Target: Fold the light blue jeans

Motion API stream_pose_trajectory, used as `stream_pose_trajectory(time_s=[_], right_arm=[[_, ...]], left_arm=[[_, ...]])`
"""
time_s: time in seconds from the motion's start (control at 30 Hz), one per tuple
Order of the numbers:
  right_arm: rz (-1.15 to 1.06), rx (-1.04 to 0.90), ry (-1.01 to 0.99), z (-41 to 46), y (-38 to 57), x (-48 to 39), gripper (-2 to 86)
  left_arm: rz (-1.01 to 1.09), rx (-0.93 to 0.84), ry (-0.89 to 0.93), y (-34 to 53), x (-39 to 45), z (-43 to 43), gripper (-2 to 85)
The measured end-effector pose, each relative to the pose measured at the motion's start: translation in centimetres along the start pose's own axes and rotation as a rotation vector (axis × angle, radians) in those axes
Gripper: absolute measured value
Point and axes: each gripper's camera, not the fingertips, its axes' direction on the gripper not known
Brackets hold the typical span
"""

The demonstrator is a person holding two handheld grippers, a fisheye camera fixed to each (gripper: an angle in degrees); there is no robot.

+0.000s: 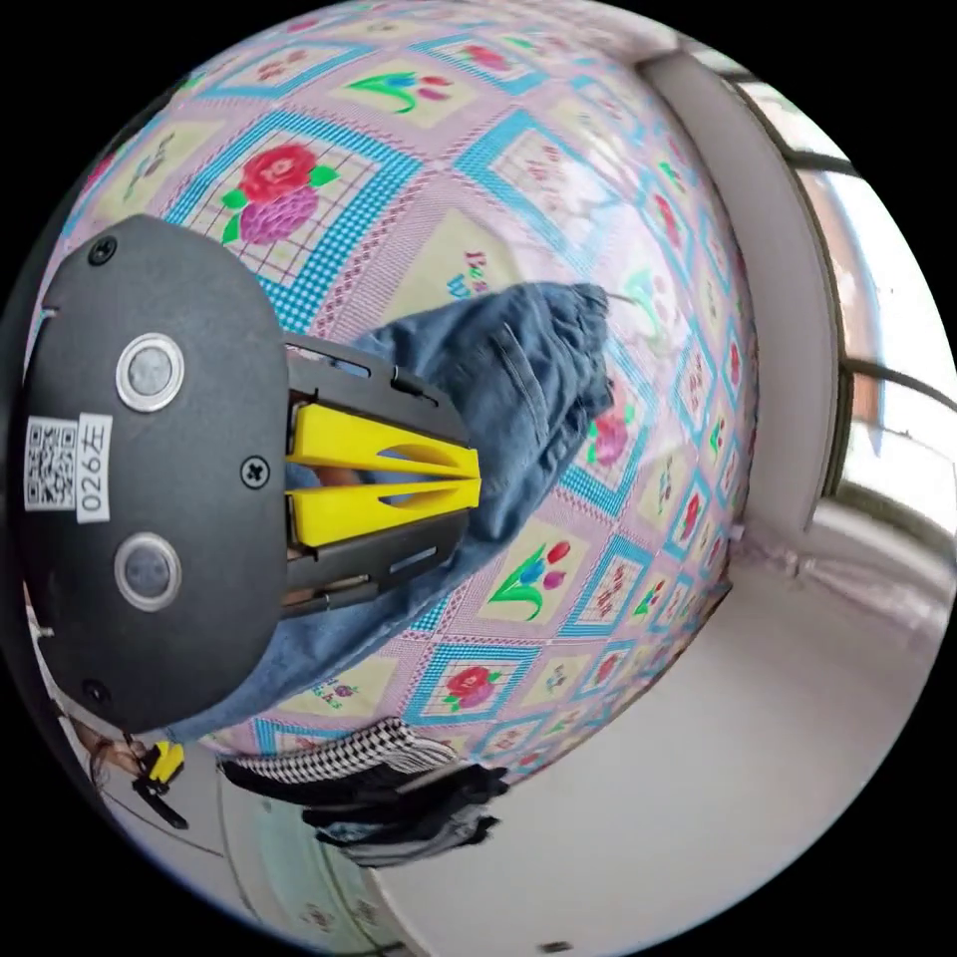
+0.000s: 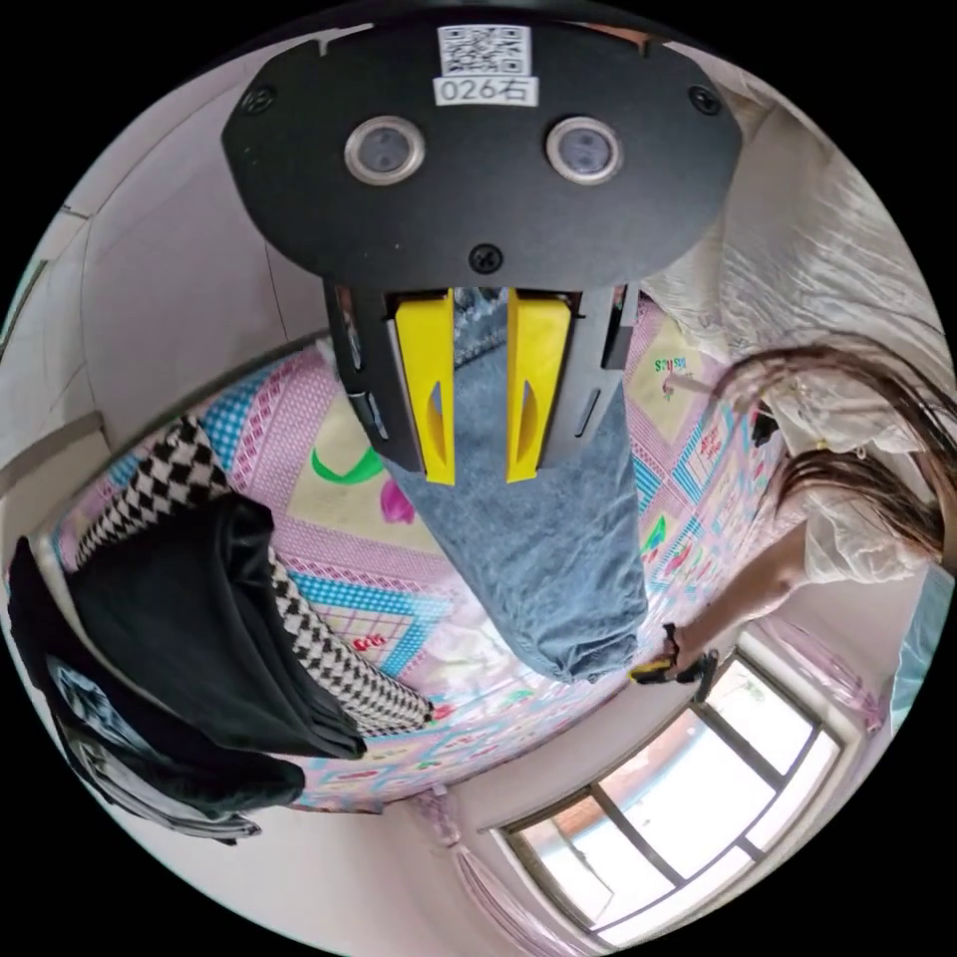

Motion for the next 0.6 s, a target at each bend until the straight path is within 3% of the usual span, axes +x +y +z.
stream_pose_trajectory(time_s=[0.13, 0.23, 0.43, 0.6], right_arm=[[-0.095, 0.050, -0.101, 0.8, -2.7, -1.3, 4.1], [-0.242, 0.075, -0.152, 2.0, -6.8, -4.3, 3.8], [-0.541, 0.134, -0.132, 7.9, -18.2, -12.7, 2.6], [-0.617, 0.071, -0.134, 16.2, -29.2, -19.2, 2.0]], left_arm=[[-0.344, 0.140, 0.230, 5.0, -11.7, -1.3, 5.7], [-0.466, 0.237, 0.338, 7.0, -16.4, -2.2, 9.2], [-0.414, 0.279, 0.352, 4.5, -17.6, -1.9, 16.7], [-0.333, 0.241, 0.347, 0.2, -16.2, 0.1, 20.3]])
